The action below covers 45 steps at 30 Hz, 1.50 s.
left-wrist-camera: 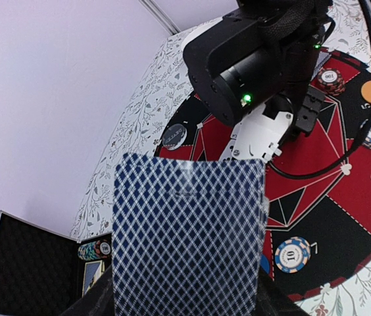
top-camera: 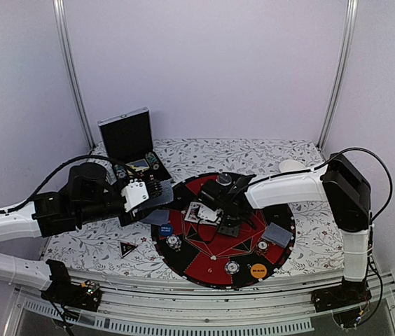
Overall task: Distribute texas hold em gaming equipment
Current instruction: Flop the poker card in the community card area, then pick up the poker card from the face-down deck piles.
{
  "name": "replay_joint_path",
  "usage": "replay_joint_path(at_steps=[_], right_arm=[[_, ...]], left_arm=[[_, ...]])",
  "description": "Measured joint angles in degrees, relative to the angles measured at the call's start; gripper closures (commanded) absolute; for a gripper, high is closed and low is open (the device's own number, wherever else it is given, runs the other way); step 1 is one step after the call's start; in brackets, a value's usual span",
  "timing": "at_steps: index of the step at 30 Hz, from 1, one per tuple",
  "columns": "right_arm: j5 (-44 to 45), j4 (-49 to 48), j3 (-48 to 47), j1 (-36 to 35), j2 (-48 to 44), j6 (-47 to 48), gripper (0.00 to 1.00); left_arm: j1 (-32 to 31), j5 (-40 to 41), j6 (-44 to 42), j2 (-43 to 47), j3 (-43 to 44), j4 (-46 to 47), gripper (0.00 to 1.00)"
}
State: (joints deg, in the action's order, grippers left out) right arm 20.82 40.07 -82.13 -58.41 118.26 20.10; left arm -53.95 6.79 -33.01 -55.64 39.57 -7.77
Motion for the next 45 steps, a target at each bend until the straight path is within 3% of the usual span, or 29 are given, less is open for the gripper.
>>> replay_joint_path(at_steps=[5, 9, 17, 22, 27, 34, 45], right_arm=[[-0.8, -0.1, 0.0, -0.1, -0.5, 0.0, 0.57], [-5.4, -1.2, 0.7, -0.6, -3.7, -1.0, 0.41], [-16.0, -11.7, 4.9, 0.1, -24.5, -6.0, 0.12], [-26.4, -26.0, 7.8, 1.2, -34.1, -15.0, 0.11], [-33.3, -36.1, 7.1, 1.2, -30.5, -25.7, 0.13], [-38.6, -38.0, 2.4, 1.2, -19.0, -33.2, 0.15], [-42.2, -37.6, -4.8, 1.0, -10.8, -35.6, 0.15]], left_arm=[[0.0, 0.0, 0.0, 0.0, 0.0, 0.0, 0.46], [0.0, 0.0, 0.0, 0.0, 0.0, 0.0, 0.47], [0.0, 0.0, 0.0, 0.0, 0.0, 0.0, 0.47], [0.0, 0.0, 0.0, 0.0, 0.0, 0.0, 0.47], [0.0, -0.1, 0.0, 0.0, 0.0, 0.0, 0.47], [0.0, 0.0, 0.0, 0.0, 0.0, 0.1, 0.47], [0.0, -0.1, 0.0, 0.0, 0.0, 0.2, 0.47]])
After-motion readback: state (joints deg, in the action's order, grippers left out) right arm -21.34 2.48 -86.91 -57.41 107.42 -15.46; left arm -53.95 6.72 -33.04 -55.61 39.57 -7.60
